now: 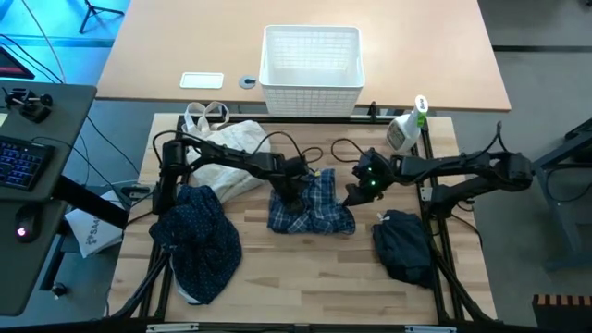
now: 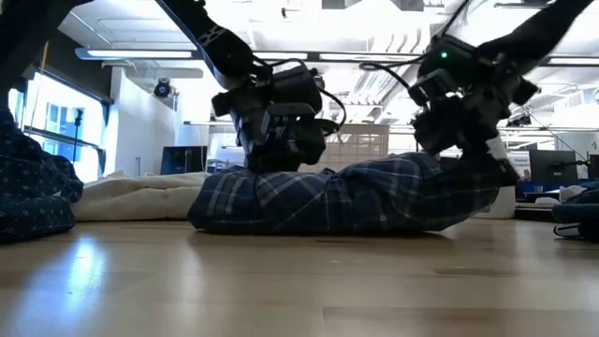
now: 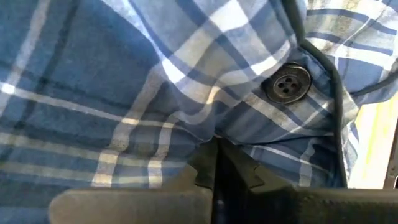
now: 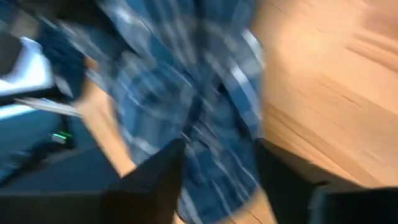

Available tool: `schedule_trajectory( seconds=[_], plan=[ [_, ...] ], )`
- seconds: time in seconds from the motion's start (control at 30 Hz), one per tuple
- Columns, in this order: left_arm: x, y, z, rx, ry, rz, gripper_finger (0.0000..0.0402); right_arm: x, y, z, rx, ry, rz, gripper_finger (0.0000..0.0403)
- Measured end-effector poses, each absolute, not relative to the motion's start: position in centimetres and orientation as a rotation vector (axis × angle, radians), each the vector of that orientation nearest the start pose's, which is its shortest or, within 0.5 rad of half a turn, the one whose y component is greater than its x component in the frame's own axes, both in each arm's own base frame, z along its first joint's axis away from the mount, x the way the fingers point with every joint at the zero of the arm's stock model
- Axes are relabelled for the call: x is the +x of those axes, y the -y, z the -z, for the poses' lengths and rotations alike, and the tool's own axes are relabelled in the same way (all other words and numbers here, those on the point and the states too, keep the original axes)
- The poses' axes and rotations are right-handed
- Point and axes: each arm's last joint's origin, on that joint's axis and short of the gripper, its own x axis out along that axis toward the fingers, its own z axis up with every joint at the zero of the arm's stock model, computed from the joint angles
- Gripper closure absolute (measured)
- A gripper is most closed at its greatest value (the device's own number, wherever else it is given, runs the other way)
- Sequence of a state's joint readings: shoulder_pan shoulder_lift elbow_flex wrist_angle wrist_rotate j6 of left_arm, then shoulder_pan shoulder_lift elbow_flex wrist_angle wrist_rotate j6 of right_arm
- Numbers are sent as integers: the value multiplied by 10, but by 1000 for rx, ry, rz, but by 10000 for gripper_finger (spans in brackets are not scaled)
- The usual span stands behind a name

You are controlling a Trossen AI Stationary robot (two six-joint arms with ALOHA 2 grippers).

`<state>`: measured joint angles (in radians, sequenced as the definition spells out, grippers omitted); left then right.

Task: Fold Laundry from Bin
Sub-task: Put the folded blue checkered long sleeve into the white bin

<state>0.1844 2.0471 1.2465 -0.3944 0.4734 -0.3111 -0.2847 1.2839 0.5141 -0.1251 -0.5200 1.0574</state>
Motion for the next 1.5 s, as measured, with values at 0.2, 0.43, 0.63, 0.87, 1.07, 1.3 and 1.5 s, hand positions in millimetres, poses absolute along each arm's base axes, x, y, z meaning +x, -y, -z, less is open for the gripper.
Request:
schedule_trajectory(
  seconds=[0.2,0.43,0.63,0.87,1.07,1.3,1.5],
  plan=[
    [390,-59,-117,-631,-1127,52,398,217,41,-131,1451,-746,336,61],
    [398,-65,-119,-617,-1024,-39,401,255,35,-115,1427,-679,270,42],
    [397,-78,-122,-640,-995,-117,401,282,39,-102,1312,-705,228,126],
    [378,-91,-171,-640,-947,-174,401,282,46,-106,1179,-644,258,364],
    [337,-96,-246,-606,-864,-257,401,274,66,-153,1105,-510,224,372],
    [272,-95,-327,-468,-648,-512,401,261,99,-258,955,-354,120,389],
    [228,-89,-373,-412,-414,-690,401,263,145,-363,753,-203,119,397]
  ],
)
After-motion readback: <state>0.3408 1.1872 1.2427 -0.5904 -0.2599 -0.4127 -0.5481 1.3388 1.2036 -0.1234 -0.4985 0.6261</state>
